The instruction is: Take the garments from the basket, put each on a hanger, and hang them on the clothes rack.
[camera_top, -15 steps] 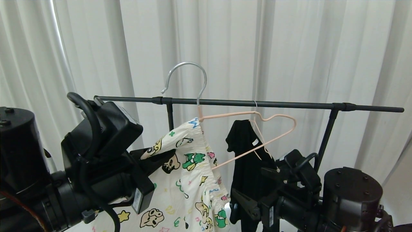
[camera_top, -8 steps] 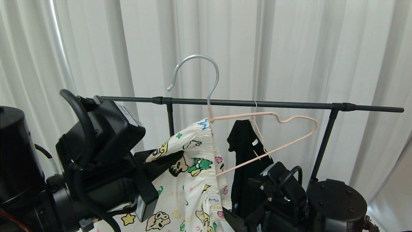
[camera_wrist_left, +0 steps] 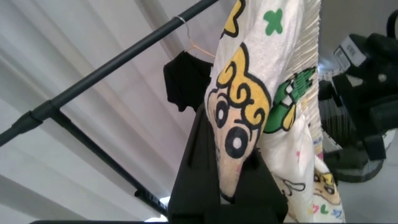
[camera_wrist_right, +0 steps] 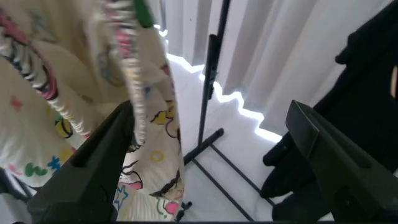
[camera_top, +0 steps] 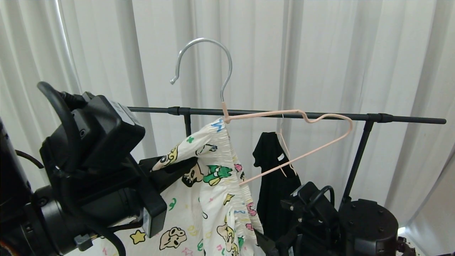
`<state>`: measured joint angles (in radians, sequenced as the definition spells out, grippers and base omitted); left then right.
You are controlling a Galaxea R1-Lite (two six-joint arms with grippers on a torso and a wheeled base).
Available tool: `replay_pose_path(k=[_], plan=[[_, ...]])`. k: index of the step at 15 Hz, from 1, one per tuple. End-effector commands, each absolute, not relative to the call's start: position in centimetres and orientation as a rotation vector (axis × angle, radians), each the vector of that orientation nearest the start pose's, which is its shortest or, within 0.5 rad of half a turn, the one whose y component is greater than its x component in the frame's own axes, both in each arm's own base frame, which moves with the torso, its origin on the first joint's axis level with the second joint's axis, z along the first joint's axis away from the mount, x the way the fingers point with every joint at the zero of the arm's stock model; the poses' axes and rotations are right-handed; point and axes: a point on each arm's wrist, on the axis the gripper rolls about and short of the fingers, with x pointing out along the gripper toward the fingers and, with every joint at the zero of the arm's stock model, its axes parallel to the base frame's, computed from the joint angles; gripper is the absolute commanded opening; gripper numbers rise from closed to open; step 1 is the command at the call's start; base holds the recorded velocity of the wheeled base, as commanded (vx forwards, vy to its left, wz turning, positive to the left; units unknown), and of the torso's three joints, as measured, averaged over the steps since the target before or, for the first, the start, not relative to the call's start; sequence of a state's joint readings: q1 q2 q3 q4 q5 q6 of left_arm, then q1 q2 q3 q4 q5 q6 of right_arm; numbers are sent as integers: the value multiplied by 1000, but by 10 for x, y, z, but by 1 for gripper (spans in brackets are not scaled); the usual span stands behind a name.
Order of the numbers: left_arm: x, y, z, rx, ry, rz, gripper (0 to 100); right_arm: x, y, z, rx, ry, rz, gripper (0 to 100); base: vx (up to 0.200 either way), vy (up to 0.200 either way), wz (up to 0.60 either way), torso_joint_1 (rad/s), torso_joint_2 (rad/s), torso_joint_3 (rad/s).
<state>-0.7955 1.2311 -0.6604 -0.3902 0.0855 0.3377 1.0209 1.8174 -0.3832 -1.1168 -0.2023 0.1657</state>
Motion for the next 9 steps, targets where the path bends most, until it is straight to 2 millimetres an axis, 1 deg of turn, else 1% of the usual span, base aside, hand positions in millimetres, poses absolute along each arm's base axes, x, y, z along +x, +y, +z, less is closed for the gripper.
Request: replay_pose_path(k=[1, 3, 6, 8, 9], plan=[[130, -124, 230, 400, 51, -709, 0, 158, 212, 94, -45, 337, 712, 100, 0, 0, 0, 0, 0, 0], [125, -115, 221, 406, 69, -696, 0, 176, 198, 96, -82, 309, 637, 100, 0, 0, 0, 0, 0, 0], [116, -103, 207, 417, 100, -680, 0, 196, 180, 99, -111, 264, 553, 100, 0, 0, 0, 0, 0, 0], [108, -95, 193, 432, 133, -685, 0, 203, 172, 101, -111, 253, 513, 100, 0, 0, 0, 0, 0, 0], [104, -92, 184, 444, 157, -689, 0, 203, 170, 103, -113, 247, 508, 100, 0, 0, 0, 0, 0, 0]])
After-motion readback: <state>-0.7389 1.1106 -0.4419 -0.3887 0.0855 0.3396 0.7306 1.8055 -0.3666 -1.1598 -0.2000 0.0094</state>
